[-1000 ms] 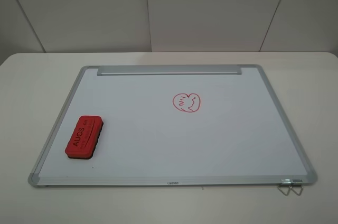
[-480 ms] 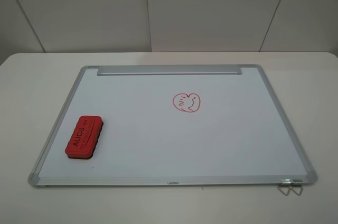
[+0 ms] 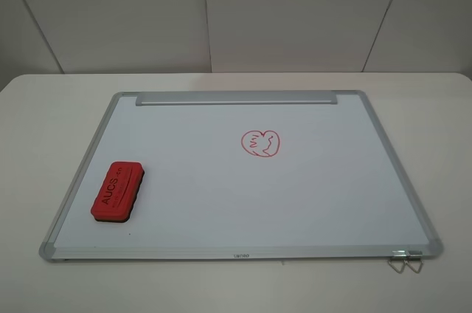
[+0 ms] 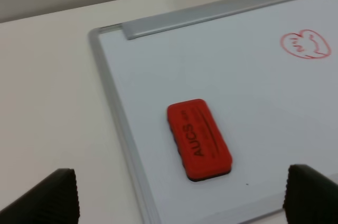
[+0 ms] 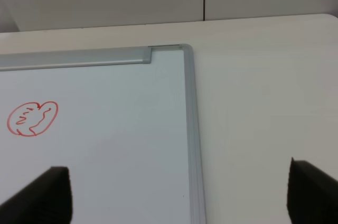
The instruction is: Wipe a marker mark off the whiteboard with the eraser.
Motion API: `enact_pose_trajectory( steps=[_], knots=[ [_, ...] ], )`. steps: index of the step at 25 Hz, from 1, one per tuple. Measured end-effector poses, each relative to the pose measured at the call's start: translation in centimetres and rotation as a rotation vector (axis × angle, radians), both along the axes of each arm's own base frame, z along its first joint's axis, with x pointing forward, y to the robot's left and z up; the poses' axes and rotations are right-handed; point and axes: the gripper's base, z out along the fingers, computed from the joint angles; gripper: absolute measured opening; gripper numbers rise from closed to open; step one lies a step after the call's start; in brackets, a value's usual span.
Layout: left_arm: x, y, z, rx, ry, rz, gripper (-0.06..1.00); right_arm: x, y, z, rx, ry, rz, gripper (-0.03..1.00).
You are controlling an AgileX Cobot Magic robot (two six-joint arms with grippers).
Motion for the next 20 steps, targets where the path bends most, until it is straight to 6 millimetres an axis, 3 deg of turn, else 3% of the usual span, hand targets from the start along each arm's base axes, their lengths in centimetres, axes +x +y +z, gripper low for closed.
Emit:
enact_pose_trajectory(
  steps=[6,20],
  knots=[
    [0.07,-0.12,0.00,0.001,0.000,0.171,0.77,0.00,0.00,0.00,0.000,0.000,0.000,0.72],
    [0.07,-0.13,0.00,0.000,0.000,0.182,0.77,0.00,0.00,0.00,0.000,0.000,0.000,0.72]
  ],
)
